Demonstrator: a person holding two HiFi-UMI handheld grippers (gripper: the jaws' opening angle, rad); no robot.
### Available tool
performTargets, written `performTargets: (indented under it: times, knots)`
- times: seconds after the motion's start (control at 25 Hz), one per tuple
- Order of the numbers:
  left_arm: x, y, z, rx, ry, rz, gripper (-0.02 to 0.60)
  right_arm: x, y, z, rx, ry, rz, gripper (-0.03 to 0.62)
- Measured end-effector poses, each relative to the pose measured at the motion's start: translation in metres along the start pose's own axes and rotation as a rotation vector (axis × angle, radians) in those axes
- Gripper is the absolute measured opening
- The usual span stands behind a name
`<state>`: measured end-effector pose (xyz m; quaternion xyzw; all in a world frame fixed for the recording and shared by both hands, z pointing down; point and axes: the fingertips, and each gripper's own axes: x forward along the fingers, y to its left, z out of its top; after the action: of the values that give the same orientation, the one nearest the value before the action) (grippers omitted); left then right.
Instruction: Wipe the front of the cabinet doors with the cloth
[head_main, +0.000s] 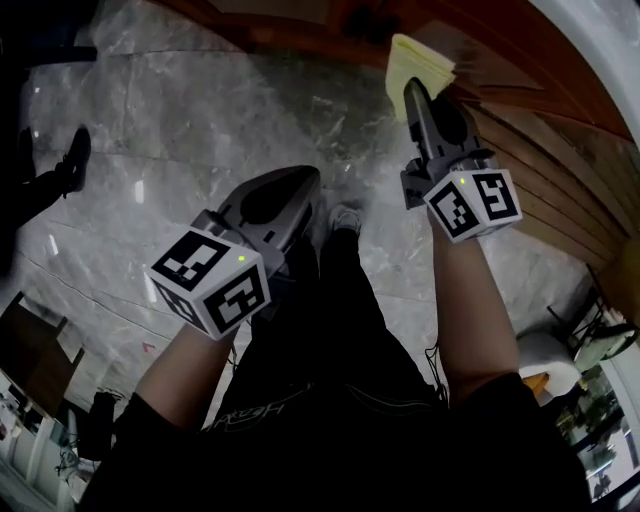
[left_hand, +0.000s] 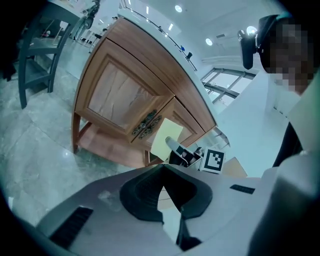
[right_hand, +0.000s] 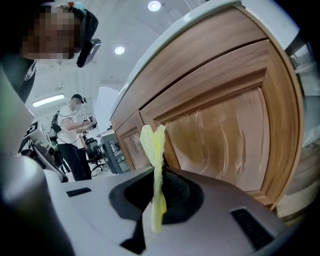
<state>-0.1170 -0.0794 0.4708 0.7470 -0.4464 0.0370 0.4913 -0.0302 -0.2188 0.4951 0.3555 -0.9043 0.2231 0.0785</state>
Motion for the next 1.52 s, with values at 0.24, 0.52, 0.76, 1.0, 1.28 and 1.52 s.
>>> performTargets:
  times: [0.24,0.52,0.76,1.0,1.28,1.52]
  knots:
    - [-0.013,0.017,0.0,-0.033,-0.035,0.03,0.006,0.022,-0.006,0.007,-0.041,0.003,-0.06,0.04]
    - [-0.013,0.021,0.001,-0.036,-0.032,0.026,0.006,0.034,-0.008,0.005,-0.011,-0.01,-0.077,0.041]
    - [-0.005,0.017,0.001,-0.022,-0.003,0.014,0.006,0.032,-0.022,0.003,0.097,-0.032,-0.108,0.041]
    - [0.009,0.01,-0.002,0.0,0.028,-0.007,0.006,0.016,-0.048,-0.004,0.179,-0.061,-0.172,0.041]
    - [0.028,-0.002,-0.008,0.03,0.076,-0.034,0.006,-0.009,-0.071,-0.005,0.196,-0.085,-0.22,0.041]
    - [0.05,-0.024,-0.014,0.053,0.106,-0.061,0.006,-0.033,-0.09,0.002,0.159,-0.099,-0.244,0.041]
